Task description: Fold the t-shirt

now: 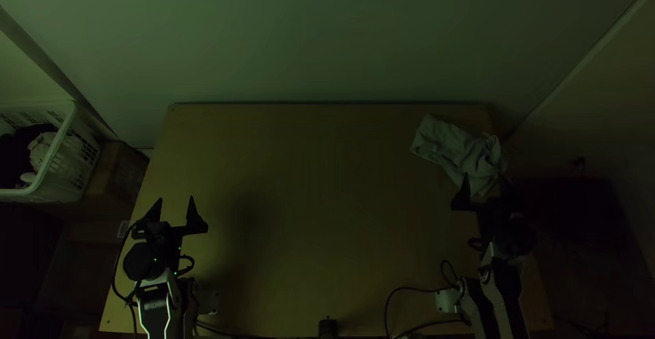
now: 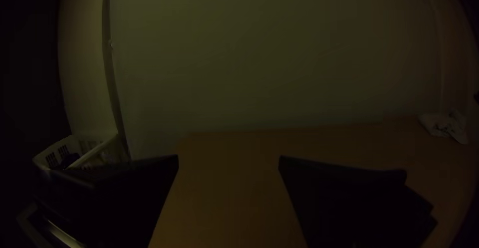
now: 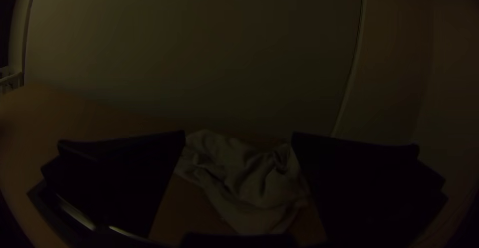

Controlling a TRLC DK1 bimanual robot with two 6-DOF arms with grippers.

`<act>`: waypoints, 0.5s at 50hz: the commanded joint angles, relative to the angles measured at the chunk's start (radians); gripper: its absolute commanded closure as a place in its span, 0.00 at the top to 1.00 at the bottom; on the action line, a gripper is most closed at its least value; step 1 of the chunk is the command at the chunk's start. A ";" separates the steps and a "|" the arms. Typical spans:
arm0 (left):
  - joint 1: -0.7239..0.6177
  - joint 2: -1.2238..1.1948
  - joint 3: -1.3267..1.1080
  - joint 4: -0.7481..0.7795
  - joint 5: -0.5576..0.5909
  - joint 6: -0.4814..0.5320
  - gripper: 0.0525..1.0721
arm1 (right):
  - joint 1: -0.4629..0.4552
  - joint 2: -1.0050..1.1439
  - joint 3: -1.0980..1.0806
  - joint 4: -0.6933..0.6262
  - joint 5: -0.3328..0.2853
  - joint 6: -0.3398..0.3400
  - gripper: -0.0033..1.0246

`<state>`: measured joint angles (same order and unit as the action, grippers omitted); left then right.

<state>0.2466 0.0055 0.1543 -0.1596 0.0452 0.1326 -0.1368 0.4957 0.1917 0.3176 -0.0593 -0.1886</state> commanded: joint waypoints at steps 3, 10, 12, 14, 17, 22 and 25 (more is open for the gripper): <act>-0.010 -0.010 -0.062 0.117 0.010 0.025 0.95 | 0.069 -0.128 -0.087 0.031 0.058 0.020 0.95; -0.023 -0.010 -0.111 0.129 0.050 0.044 0.95 | 0.092 -0.306 -0.155 0.011 0.121 0.020 0.95; -0.023 -0.010 -0.130 0.160 0.068 0.052 0.95 | 0.094 -0.371 -0.167 -0.026 0.130 0.020 0.95; -0.024 -0.010 -0.139 0.175 0.081 0.055 0.95 | 0.095 -0.442 -0.181 -0.077 0.130 0.021 0.95; -0.024 -0.010 -0.137 0.177 0.087 0.053 0.95 | 0.111 -0.503 -0.189 -0.160 0.131 0.032 0.95; -0.021 -0.010 -0.139 0.172 0.087 0.050 0.95 | 0.109 -0.500 -0.190 -0.155 0.131 0.031 0.95; -0.027 -0.010 -0.141 0.178 0.087 0.038 0.95 | 0.108 -0.502 -0.190 -0.187 0.131 0.028 0.95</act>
<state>0.2279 0.0032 0.0559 0.0177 0.1196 0.1658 -0.0330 0.0051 0.0204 0.1562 0.0643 -0.1818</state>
